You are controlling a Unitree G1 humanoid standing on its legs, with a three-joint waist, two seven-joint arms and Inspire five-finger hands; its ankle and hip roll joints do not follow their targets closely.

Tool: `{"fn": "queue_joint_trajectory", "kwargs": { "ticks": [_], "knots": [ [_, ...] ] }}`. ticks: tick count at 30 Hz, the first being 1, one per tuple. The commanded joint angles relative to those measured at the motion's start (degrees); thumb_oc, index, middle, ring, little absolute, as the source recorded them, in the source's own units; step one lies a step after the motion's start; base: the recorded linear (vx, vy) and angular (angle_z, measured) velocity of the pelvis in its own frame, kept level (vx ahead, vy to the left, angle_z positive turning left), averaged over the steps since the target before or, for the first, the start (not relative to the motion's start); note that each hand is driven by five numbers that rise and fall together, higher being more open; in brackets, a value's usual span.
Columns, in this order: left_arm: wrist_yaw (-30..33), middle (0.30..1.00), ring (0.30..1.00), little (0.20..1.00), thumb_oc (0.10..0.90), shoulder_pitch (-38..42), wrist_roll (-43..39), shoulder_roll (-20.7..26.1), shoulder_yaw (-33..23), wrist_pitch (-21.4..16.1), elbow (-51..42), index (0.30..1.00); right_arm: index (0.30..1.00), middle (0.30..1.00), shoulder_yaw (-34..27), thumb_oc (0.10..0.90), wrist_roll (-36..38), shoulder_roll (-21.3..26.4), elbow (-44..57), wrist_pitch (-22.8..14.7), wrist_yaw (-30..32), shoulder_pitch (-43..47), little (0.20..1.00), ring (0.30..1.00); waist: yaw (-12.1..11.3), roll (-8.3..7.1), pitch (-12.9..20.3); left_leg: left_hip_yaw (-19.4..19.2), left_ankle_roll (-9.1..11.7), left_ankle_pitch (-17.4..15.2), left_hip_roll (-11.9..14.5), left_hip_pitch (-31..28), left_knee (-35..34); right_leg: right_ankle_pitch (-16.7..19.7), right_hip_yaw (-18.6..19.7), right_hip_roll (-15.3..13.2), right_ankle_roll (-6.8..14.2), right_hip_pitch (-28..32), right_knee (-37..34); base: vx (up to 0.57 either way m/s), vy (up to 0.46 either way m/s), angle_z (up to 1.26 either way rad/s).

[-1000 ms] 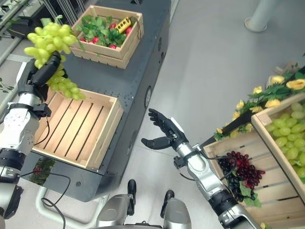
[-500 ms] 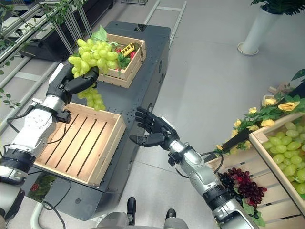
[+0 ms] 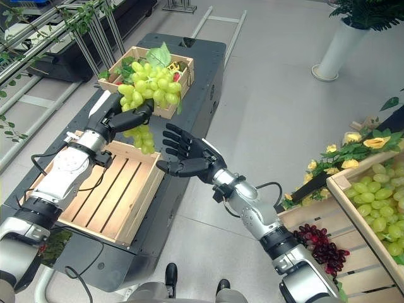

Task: Pick up the fruits from the basket on one side to the basket on the other side

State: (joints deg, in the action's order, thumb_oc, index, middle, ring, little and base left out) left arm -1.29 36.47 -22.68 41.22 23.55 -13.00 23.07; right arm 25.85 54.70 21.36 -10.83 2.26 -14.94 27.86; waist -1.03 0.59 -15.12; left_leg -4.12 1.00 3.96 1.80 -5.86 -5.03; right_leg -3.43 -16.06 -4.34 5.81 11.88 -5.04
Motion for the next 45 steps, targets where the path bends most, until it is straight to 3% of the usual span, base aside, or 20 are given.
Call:
{"fn": "queue_joint_trajectory", "kwargs": {
  "ticks": [1,10,14,22,28,36,45],
  "knots": [
    [2.82,0.300,0.300,0.300,0.400,11.37,1.49,-2.18,-0.38,-8.51,4.27,0.300,0.900,0.900,-0.44,0.800,7.95,-4.05,3.04,-3.44,-3.96,2.05,0.900,0.900,-0.04,0.96,11.47,2.53,0.94,-6.00,-3.59,-0.23,0.03,-0.81,0.12,2.70,-3.61,-2.66,1.17,0.00,0.000,0.00],
    [3.01,0.300,0.300,0.300,0.400,11.83,4.15,-2.70,0.49,-8.00,6.46,0.300,0.900,0.900,-1.32,0.800,20.25,-9.65,4.86,-3.15,-12.65,1.64,0.900,0.900,-0.68,1.05,11.88,2.99,0.50,-6.20,-3.78,-0.47,0.03,-0.84,-0.40,2.43,-3.27,-2.34,1.16,0.00,0.000,0.00],
    [2.75,0.300,0.300,0.300,0.400,11.88,3.68,-2.97,0.29,-7.70,8.09,0.300,0.900,0.900,-0.99,0.800,18.70,-10.47,5.41,-4.18,-13.53,1.93,0.900,0.900,-0.81,1.05,11.98,3.26,0.31,-6.29,-3.93,-0.52,0.03,-0.88,-0.36,2.38,-3.15,-2.35,1.17,0.00,0.000,0.00],
    [3.09,0.300,0.300,0.300,0.400,12.08,2.66,-2.77,-0.40,-8.87,8.70,0.300,0.900,0.900,0.21,0.800,13.25,-7.77,3.83,-2.53,-12.39,1.94,0.900,0.900,-0.61,0.86,12.11,3.25,0.34,-6.25,-3.87,-0.37,0.03,-0.88,-0.21,2.35,-3.11,-2.60,1.27,0.00,0.000,0.00],
    [4.73,0.300,0.300,0.300,0.400,12.77,3.15,-2.44,0.21,-7.94,6.18,0.300,0.900,0.900,1.96,0.800,2.37,-2.93,2.06,-4.89,-5.51,4.30,0.900,0.900,-0.45,0.63,11.76,3.25,0.56,-6.16,-3.74,-0.32,0.03,-0.94,-0.08,2.41,-3.31,-2.65,1.33,0.00,0.000,0.00],
    [6.80,0.300,0.300,0.300,0.400,13.08,3.16,-2.83,0.50,-8.53,4.53,0.300,0.900,0.900,3.06,0.800,-6.15,-0.04,1.40,-4.04,4.84,8.28,0.900,0.900,-0.41,0.53,11.10,3.54,0.66,-6.03,-3.72,-0.33,0.03,-0.81,0.31,2.44,-3.51,-2.53,1.23,0.00,0.000,0.00],
    [7.69,0.300,0.300,0.300,0.400,14.95,2.40,-3.20,1.27,-6.45,1.22,0.300,0.900,0.900,3.02,0.800,-8.53,-0.46,-1.62,-3.04,11.73,11.53,0.900,0.900,-1.12,0.40,10.71,4.09,0.51,-6.02,-3.70,-0.38,0.03,-0.83,0.24,2.28,-3.62,-2.47,1.49,0.00,0.000,0.00]
  ]
}}
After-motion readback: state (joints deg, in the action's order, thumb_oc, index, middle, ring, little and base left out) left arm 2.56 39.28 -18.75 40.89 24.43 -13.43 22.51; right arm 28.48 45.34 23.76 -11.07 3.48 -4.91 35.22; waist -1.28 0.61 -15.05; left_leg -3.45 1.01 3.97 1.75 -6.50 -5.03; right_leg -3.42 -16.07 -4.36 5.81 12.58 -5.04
